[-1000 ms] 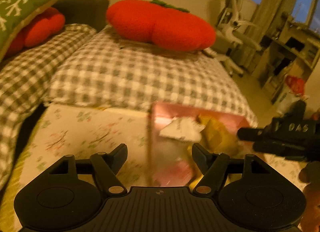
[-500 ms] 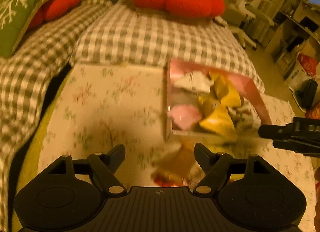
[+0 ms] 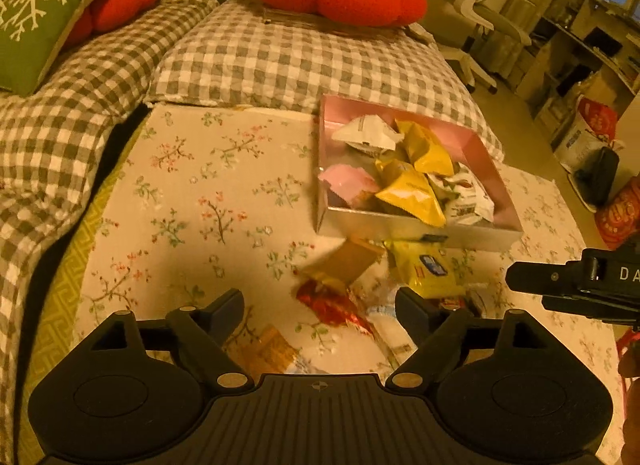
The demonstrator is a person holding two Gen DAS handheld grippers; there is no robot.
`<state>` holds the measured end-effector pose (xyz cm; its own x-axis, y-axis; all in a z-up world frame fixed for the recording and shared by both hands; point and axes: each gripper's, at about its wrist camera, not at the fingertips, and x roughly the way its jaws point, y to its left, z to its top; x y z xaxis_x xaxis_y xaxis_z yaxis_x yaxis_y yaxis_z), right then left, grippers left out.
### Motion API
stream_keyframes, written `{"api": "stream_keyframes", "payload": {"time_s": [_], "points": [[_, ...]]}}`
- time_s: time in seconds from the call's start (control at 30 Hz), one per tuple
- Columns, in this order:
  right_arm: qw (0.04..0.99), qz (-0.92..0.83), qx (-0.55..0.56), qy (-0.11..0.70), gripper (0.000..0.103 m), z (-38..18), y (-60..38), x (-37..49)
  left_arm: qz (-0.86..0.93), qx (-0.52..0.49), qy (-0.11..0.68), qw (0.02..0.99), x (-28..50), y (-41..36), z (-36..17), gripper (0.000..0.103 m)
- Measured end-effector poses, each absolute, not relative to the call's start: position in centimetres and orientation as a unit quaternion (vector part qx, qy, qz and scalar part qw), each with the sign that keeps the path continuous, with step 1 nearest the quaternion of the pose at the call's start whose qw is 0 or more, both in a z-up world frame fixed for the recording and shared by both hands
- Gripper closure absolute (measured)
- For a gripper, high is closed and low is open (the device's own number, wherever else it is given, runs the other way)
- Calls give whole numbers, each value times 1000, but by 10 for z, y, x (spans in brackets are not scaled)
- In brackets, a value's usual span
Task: Organize snacks
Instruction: 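Move both tools back to the snack pile beside the box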
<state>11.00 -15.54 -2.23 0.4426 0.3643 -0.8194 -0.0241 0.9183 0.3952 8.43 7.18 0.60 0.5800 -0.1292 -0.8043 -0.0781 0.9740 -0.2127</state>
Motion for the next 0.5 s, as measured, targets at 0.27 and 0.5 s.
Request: {"api": "stream_keyframes", "payload": {"time_s": [0.27,0.5], "points": [[854,116,138,487,16,-7,-156,93,0,-140,449,882,77,98,10,13],[860,112,109,486,13,-8,-153,92,18,-139,456,879,76,107,4,13]]}}
